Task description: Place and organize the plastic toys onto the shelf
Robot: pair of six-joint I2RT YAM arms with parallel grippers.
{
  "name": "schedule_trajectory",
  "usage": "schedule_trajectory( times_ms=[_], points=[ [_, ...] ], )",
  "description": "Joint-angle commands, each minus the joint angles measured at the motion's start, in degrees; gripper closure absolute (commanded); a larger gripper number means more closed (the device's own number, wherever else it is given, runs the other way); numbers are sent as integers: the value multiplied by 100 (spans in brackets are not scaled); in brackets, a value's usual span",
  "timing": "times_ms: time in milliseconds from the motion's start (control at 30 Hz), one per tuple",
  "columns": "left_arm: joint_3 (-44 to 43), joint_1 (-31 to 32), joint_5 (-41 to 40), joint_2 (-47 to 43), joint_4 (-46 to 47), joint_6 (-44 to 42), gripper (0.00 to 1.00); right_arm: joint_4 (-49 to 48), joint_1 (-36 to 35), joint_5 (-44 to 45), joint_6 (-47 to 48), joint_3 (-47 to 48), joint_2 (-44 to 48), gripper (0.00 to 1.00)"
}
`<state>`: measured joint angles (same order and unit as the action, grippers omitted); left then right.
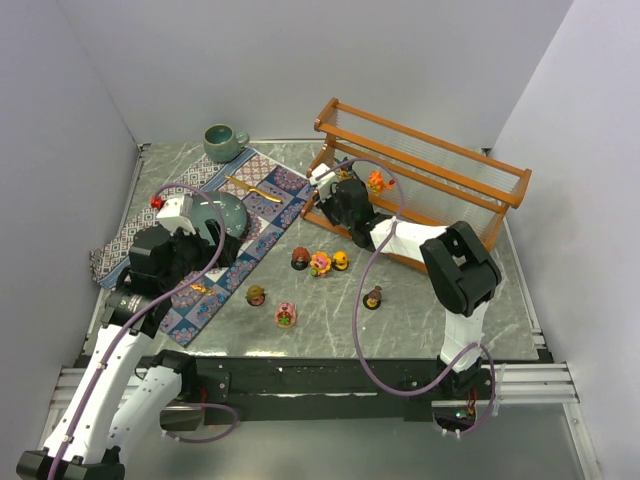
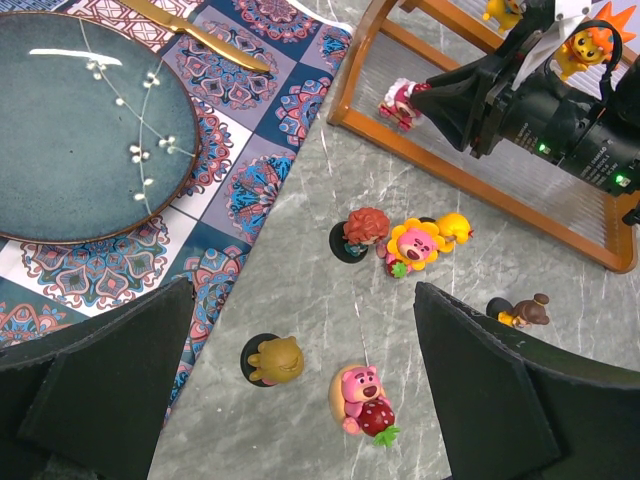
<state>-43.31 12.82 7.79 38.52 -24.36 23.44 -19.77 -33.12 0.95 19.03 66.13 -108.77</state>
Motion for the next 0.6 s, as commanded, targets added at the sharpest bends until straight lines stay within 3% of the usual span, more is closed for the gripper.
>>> schedule_trajectory(
  times_ms=[0,133,567],
  points=[
    [-2,10,126,-11,186,-15,3,-168,69,-191,-83,287,-48,88],
    [-2,19,144,-11,195,-15,3,-132,78,-183,-110,295,-39,77],
    [-2,19,179,6,204,-15,3,-9,78,-104,-119,313,14,64]
  ],
)
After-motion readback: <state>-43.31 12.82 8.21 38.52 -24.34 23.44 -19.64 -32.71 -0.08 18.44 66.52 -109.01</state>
